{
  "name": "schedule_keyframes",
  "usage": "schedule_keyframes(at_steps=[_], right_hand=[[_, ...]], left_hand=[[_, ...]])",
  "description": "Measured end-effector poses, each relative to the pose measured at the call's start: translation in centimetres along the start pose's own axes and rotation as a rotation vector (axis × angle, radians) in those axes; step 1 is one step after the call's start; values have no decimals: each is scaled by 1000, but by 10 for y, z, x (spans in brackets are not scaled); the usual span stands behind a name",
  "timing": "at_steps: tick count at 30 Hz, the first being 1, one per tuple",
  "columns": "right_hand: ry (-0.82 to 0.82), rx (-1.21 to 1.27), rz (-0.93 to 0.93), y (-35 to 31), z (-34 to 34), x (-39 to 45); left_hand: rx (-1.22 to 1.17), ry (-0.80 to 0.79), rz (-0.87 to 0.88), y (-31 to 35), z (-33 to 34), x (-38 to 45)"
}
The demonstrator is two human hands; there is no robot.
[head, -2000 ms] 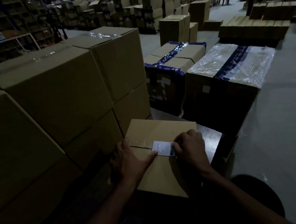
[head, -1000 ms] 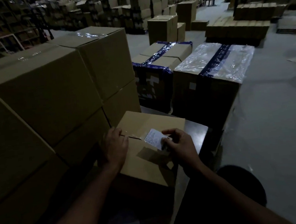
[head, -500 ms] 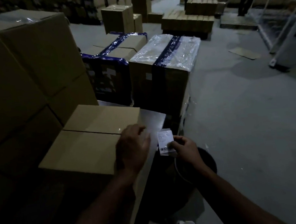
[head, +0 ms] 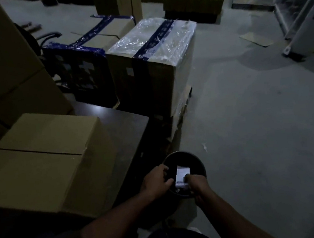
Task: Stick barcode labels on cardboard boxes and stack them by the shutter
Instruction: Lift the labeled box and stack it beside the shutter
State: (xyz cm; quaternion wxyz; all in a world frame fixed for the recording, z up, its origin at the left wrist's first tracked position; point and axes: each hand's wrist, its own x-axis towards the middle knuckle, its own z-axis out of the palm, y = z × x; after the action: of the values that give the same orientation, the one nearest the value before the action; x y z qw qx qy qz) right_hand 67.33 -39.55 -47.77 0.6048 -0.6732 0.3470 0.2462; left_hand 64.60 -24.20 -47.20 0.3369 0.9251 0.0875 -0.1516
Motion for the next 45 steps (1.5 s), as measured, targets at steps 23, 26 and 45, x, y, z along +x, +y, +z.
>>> schedule_keyframes(at_steps=[23, 26, 45], right_hand=[[-570, -561, -531, -79, 53, 30], [-611, -567, -767, -110, 92, 6], [-886, -483, -921, -138, 223, -84]], left_hand=[[-285, 582, -79, 12, -56, 6], [-249, 799, -26, 14, -95, -15], [-570, 1394, -720, -65, -131, -168]])
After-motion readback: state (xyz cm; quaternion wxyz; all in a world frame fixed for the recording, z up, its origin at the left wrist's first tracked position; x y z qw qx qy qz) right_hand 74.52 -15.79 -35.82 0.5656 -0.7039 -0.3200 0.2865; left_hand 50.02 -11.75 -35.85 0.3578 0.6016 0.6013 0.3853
